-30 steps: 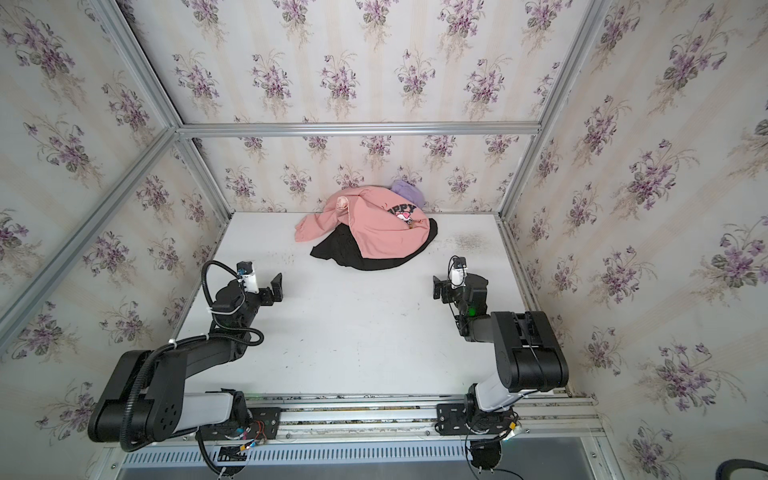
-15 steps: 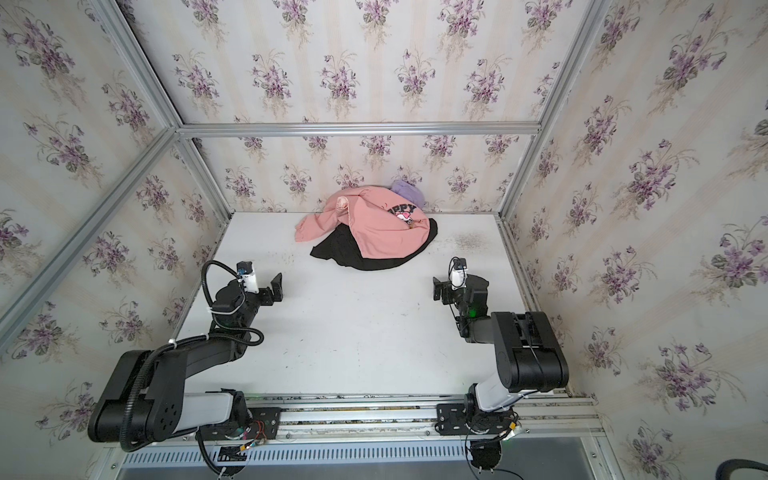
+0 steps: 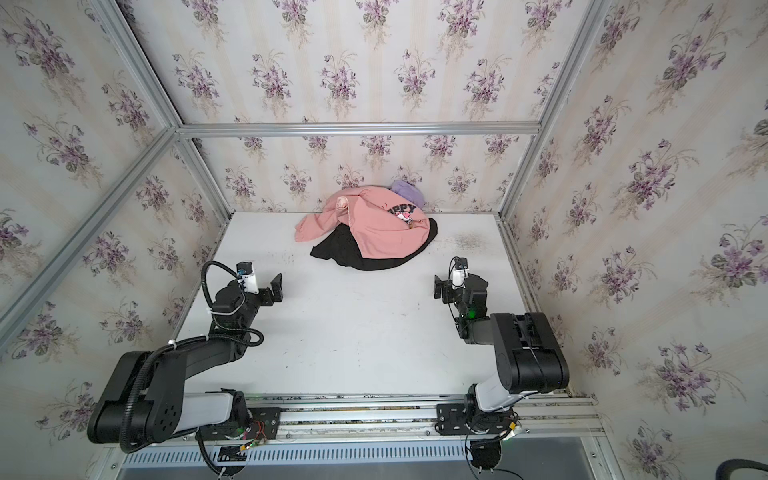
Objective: Pick out a specific cloth from the pile
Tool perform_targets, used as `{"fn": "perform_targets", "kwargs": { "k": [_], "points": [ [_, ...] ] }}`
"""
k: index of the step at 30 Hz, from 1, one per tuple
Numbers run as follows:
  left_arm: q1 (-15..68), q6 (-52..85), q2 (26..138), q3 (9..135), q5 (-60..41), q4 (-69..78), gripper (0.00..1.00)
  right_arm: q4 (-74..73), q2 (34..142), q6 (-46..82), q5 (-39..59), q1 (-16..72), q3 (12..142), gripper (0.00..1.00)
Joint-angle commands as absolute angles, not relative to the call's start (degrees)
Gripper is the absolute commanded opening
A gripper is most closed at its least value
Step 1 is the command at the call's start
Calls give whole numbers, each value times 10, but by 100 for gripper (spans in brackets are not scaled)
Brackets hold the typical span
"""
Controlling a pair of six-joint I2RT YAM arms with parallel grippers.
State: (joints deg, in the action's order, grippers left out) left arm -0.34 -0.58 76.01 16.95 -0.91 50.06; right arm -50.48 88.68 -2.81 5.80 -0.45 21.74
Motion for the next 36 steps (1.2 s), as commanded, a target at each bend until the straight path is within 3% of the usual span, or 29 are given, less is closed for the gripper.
{"fn": "perform_targets", "kwargs": {
  "k": [1,5,8,15,21,29,36],
  "points": [
    [-3,-11,758,170,-12,520,100,-498,885,-29,20,6,231,100],
    [-3,-1,747,170,18,519,100,-505,884,-29,21,6,226,100],
    [-2,8,699,206,41,410,100,-479,849,-36,36,6,226,99],
    [22,9,630,233,121,338,100,-254,703,-14,48,17,314,100],
    [27,57,588,281,168,254,100,-260,579,25,39,28,329,100],
    [35,162,559,347,80,161,100,-400,531,65,105,52,263,100],
    [37,241,601,403,22,86,100,-358,572,19,86,118,269,100]
  ]
}}
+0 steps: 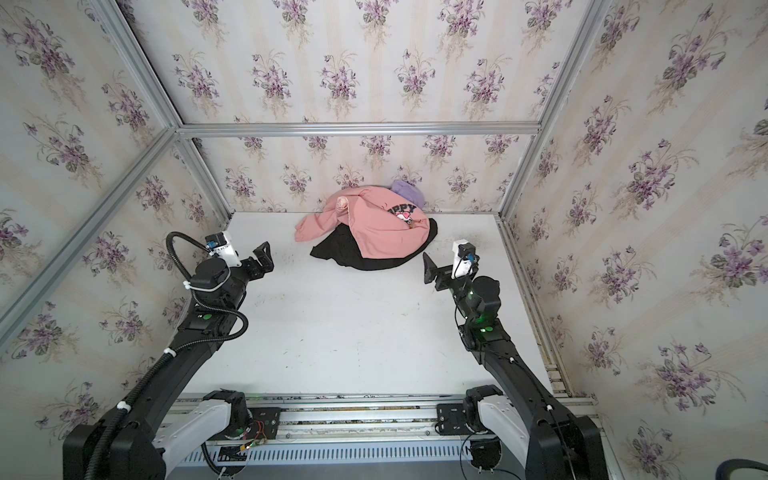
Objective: Pick out a specific cloth from the pile
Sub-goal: 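Move both grippers forward toward the clothes pile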
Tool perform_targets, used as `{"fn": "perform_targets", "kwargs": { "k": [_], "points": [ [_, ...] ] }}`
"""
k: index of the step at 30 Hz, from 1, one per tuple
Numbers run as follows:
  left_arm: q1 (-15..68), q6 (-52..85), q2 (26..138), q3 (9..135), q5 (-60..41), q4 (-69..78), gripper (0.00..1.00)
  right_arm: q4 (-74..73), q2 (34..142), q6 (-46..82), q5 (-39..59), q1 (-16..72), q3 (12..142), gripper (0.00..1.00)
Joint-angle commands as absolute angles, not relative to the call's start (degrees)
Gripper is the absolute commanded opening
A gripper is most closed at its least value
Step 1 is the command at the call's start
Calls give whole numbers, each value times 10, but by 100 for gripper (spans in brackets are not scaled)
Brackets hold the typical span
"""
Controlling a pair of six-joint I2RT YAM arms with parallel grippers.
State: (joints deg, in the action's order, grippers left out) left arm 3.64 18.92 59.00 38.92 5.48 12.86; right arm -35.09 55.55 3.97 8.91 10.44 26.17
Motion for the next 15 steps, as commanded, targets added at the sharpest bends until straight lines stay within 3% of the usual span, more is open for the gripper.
{"fn": "perform_targets", "kwargs": {
  "k": [1,9,15],
  "points": [
    [37,250,608,406,14,81,100,-358,585,16,85,123,270,100],
    [41,301,683,427,-86,77,100,-331,702,36,71,151,302,100],
    [56,342,758,456,-103,74,100,-227,769,105,0,174,355,100]
  ]
}}
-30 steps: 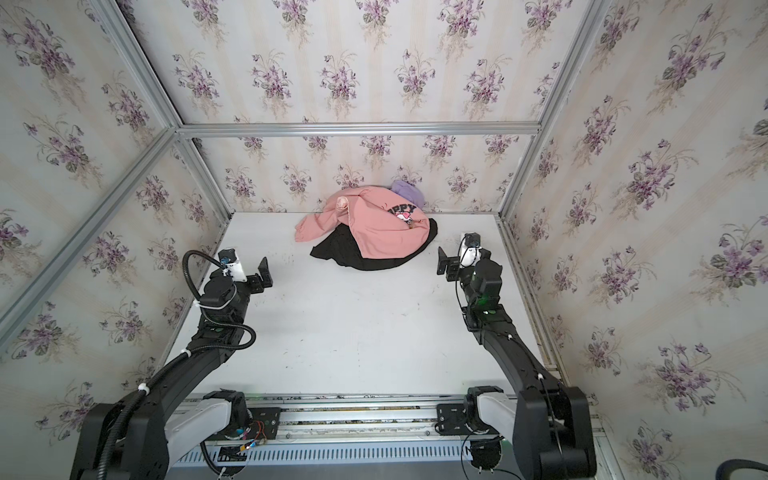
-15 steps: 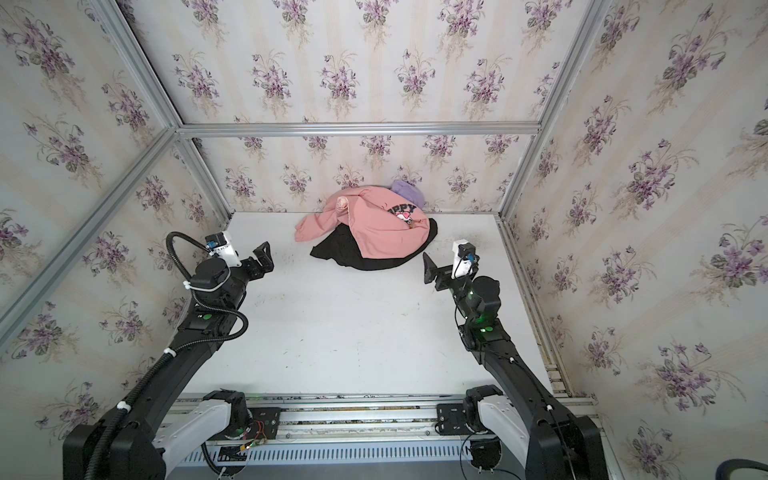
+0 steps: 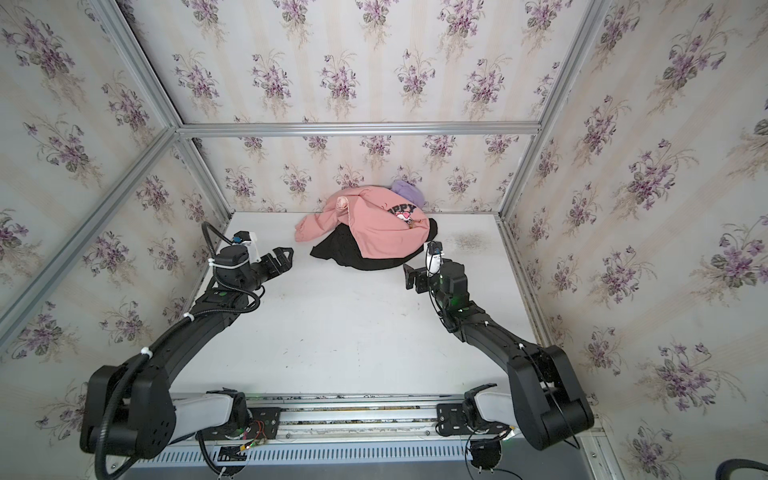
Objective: Pick out a specific cloth from the pile
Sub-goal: 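Move both grippers forward toward the clothes pile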
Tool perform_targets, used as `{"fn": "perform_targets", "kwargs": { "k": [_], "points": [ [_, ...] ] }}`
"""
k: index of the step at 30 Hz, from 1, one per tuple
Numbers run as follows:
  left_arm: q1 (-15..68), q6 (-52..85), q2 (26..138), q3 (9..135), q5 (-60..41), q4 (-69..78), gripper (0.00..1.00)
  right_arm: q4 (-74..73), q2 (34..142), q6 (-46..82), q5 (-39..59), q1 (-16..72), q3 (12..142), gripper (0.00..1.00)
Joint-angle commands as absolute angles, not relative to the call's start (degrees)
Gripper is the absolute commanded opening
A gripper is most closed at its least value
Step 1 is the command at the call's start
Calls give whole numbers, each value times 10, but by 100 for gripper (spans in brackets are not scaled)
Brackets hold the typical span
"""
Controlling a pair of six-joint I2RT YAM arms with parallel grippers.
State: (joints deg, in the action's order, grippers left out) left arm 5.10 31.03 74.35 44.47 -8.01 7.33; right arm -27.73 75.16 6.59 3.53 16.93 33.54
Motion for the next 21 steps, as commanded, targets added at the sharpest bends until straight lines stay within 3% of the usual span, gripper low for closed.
{"fn": "perform_targets", "kwargs": {
  "k": [1,9,21],
  "points": [
    [60,347,767,459,-104,75,100,-214,777,122,-7,175,360,100],
    [105,377,850,507,-123,70,100,-204,818,219,-23,175,365,100],
    [116,378,967,580,-130,62,99,-250,885,342,98,175,368,100]
  ]
}}
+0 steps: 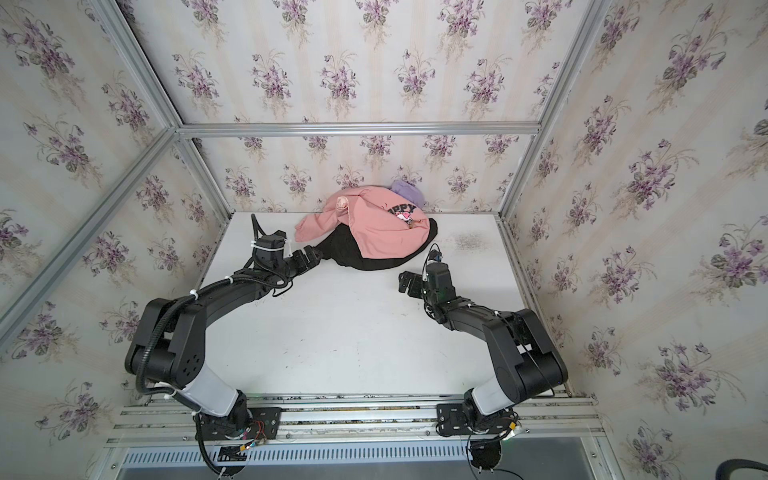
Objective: Pick out a specific cloth from the pile
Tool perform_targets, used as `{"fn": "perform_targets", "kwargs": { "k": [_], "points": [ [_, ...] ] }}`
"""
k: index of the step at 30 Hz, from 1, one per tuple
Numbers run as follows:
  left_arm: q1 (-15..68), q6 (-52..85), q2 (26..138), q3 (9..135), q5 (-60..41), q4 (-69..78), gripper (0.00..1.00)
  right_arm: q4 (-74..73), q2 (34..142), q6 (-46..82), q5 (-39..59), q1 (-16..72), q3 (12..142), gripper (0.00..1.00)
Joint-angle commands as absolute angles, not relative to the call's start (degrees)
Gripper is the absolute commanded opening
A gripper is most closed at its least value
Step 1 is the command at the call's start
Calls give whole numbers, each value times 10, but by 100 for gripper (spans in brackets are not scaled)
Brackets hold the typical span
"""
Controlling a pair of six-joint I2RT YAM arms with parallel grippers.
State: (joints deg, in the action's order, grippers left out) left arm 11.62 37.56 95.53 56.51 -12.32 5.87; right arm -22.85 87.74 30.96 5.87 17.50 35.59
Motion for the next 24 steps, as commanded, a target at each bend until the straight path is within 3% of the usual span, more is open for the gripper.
{"fn": "perform_targets", "kwargs": {
  "k": [1,24],
  "points": [
    [116,379,976,588,-129,60,99,-249,890,347,108,175,370,100],
    [130,395,1188,834,-167,-7,87,-338,1025,414,193,194,425,100]
  ]
}}
